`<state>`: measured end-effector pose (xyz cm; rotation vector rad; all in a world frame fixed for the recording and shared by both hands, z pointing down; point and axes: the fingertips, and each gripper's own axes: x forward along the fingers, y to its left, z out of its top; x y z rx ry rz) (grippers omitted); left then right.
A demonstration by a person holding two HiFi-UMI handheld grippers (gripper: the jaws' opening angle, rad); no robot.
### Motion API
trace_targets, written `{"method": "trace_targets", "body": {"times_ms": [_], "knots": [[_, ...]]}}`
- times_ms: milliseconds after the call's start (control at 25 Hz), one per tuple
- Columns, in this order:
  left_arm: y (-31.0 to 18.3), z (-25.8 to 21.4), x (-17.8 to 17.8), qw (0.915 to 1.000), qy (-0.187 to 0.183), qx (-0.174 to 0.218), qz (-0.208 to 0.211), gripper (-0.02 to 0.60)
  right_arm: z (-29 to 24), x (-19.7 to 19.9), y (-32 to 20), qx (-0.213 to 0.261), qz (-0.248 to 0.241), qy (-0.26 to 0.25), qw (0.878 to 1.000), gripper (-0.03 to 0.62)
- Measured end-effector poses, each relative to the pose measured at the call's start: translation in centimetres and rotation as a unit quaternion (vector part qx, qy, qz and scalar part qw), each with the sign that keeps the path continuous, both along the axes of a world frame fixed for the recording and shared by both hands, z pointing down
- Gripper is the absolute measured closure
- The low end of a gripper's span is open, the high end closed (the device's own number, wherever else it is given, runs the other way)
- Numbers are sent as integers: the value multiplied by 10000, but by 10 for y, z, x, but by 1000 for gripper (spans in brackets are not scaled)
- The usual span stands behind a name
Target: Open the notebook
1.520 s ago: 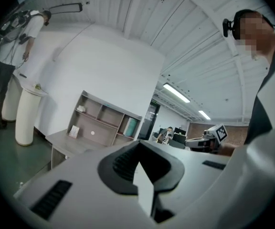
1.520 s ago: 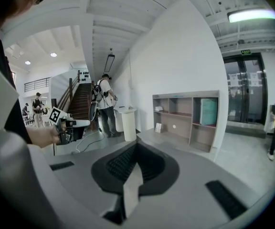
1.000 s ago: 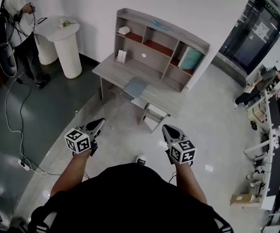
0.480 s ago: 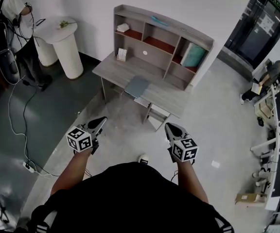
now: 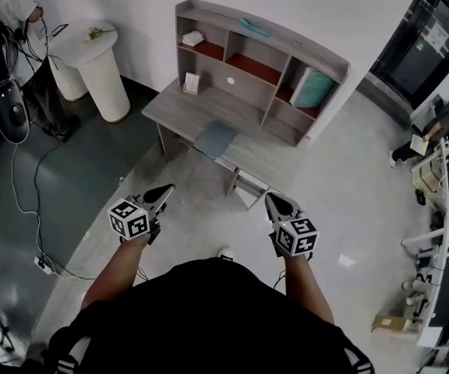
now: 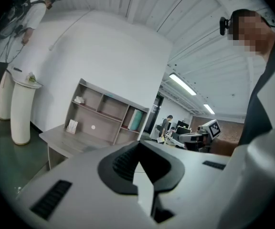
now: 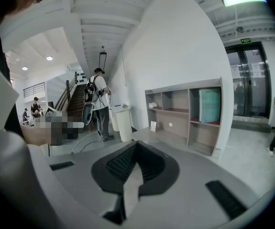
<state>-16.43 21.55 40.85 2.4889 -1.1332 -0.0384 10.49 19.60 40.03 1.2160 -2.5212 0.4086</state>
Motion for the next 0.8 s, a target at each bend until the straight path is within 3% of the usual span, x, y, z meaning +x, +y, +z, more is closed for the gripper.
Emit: {"method": "trace_targets", "body": {"times_ms": [800], "knots": [[-83, 6, 48, 9989, -245, -141, -369, 574, 16, 30, -113, -180, -506, -103, 9985, 594]]}}
